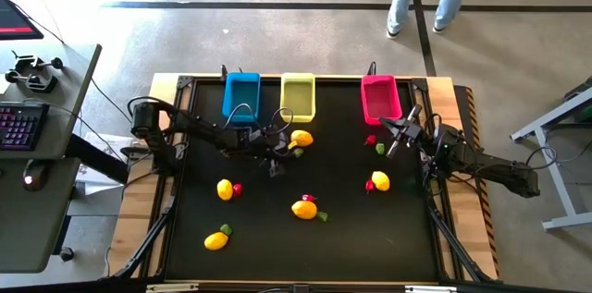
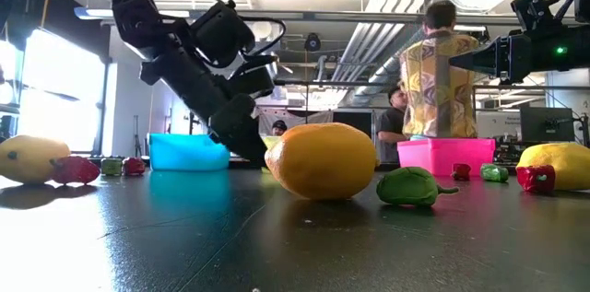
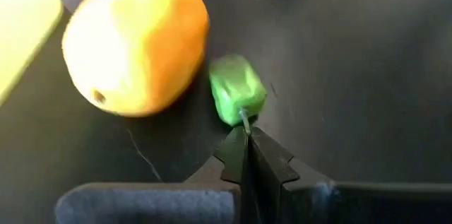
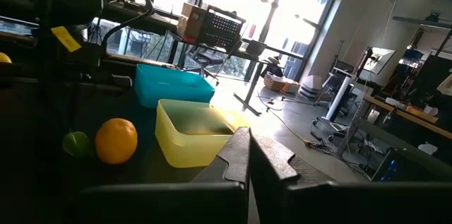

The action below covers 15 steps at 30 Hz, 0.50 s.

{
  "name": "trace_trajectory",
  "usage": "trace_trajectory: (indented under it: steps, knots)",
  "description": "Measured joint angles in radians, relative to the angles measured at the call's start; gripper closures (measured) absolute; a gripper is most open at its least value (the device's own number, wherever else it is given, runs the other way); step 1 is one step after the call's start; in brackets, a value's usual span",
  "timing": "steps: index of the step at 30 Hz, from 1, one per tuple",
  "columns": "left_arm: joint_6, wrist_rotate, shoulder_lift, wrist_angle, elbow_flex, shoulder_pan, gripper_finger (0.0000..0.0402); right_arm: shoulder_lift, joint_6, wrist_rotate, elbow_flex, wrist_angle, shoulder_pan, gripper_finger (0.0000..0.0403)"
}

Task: Sort produce into baskets
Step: Put the green bell pepper into the pink bin

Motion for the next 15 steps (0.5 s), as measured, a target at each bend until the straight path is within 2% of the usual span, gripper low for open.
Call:
trace_trajectory:
  steps: [6, 15]
  knots:
    - [0.007, -0.004, 0.000, -0.034, 0.000, -0.045, 0.0401, 0.000, 0.000, 0.000, 0.000, 0.000, 0.000, 0.0403]
    - [-0.008, -0.093, -0.003, -0.057, 0.000, -0.131, 0.0401, 0.000, 0.000, 0.000, 0.000, 0.000, 0.000, 0.0403]
